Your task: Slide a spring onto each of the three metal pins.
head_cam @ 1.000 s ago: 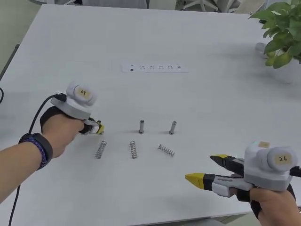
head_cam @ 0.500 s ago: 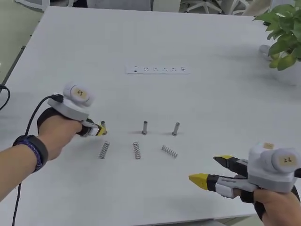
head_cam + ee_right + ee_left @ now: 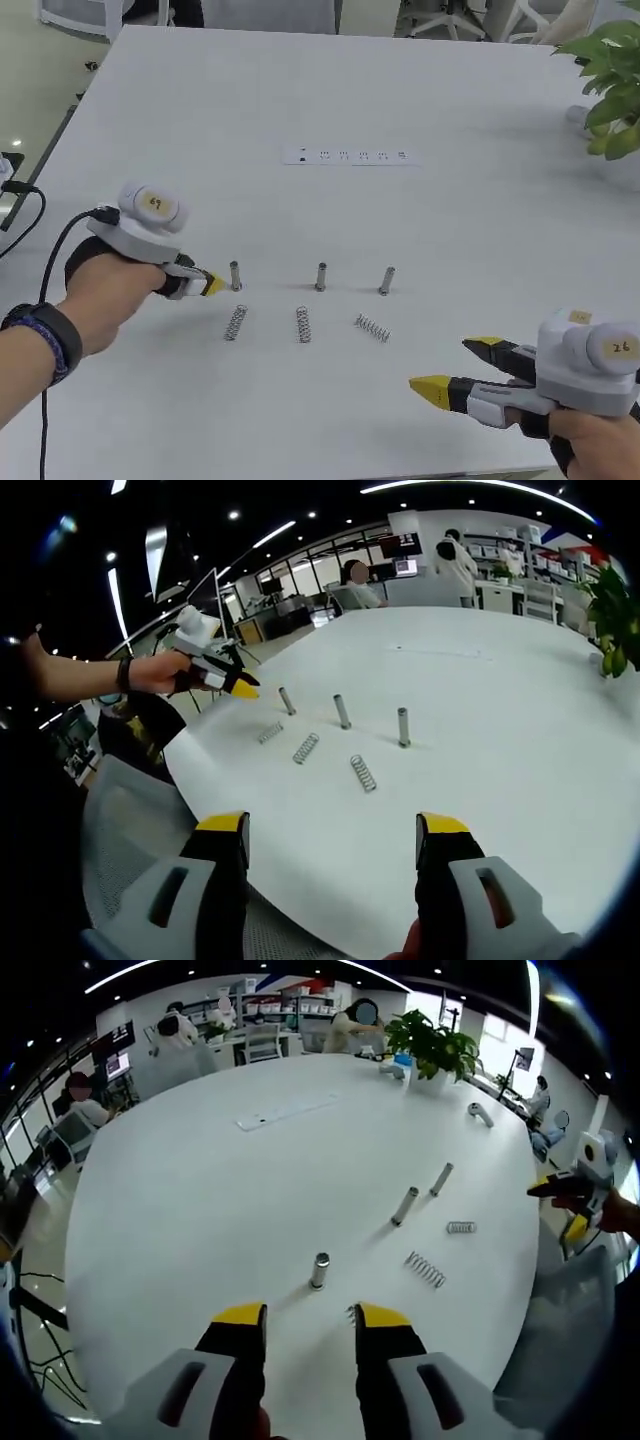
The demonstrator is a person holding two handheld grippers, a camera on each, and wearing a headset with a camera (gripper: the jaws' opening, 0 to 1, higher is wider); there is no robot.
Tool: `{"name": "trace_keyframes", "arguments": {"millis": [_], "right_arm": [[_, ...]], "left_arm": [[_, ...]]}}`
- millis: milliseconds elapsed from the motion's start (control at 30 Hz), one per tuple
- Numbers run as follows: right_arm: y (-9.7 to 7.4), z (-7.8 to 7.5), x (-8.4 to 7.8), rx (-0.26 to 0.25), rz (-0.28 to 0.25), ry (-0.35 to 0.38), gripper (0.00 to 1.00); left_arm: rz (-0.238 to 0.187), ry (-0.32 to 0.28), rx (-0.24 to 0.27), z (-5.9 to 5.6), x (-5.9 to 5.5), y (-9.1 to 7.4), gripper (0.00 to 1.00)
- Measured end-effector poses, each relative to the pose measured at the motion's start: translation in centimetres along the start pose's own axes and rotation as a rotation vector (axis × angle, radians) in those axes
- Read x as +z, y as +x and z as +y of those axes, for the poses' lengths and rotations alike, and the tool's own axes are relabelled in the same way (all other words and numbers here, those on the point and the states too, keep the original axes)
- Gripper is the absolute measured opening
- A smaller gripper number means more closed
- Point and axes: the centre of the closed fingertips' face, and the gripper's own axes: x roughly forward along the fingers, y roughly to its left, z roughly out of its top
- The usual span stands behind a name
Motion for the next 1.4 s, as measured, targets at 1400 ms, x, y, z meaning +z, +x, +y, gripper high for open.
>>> {"name": "trace_keyframes", "arguments": {"millis": [1400], "right_arm": [[0.3,0.2,-0.1,0.018,0.007,-0.023,0.66]], "left_arm": [[-0.183,-0.059,0.013,-1.8,-2.7,-8.5,0.53]]}}
